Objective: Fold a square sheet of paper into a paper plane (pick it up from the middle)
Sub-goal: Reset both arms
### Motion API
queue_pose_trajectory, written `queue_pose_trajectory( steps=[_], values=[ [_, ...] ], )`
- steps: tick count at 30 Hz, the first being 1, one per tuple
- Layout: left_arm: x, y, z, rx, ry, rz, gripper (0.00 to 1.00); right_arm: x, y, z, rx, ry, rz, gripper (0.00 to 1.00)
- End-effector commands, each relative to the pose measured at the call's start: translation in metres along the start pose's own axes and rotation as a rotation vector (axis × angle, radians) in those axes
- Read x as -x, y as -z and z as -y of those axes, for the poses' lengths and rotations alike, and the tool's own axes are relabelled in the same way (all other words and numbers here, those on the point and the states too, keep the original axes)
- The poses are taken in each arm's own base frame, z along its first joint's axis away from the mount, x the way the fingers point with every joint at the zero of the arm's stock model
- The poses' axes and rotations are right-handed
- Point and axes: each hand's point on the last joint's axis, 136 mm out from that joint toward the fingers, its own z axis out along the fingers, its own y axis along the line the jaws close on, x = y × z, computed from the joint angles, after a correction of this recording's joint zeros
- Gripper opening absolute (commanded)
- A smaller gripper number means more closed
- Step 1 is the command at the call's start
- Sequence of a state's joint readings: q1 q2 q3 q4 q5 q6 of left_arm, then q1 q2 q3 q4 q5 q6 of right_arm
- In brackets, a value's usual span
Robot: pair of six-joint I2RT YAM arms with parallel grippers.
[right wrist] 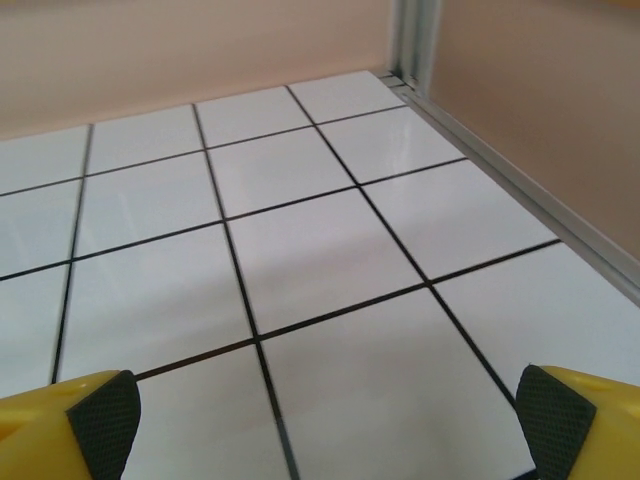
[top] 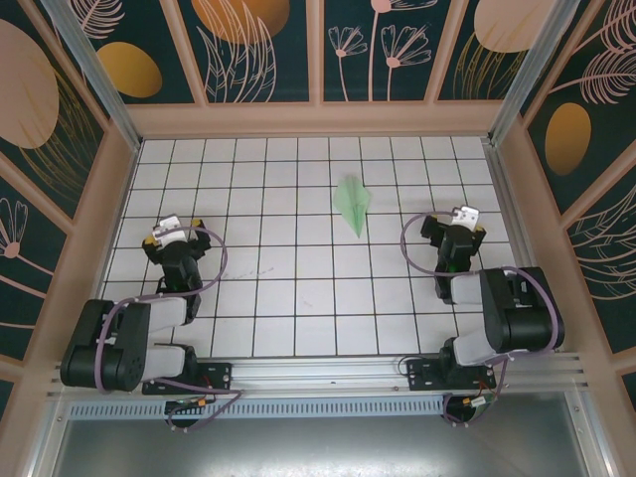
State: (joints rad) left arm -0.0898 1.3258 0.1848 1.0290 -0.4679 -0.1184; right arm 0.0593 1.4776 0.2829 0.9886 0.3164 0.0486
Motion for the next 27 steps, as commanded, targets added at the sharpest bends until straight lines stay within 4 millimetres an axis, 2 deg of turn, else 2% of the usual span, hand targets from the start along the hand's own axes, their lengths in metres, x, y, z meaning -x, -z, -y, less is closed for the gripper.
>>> queue_pose_trajectory(
  steps=[1,7,27],
  values=[
    [0.032,0.0,0.02,-0.135,0.026,0.151,0.99,0.026,0.003,-0.014,0.108,-0.002,0.12,0.99],
    [0.016,-0.012,0.027,-0.155,0.011,0.119,0.99,0.019,0.008,-0.015,0.162,-0.011,0.14,0.99],
    [0.014,-0.019,0.024,-0.133,0.021,0.099,0.99,0.019,0.006,-0.011,0.162,-0.029,0.131,0.99]
  ],
)
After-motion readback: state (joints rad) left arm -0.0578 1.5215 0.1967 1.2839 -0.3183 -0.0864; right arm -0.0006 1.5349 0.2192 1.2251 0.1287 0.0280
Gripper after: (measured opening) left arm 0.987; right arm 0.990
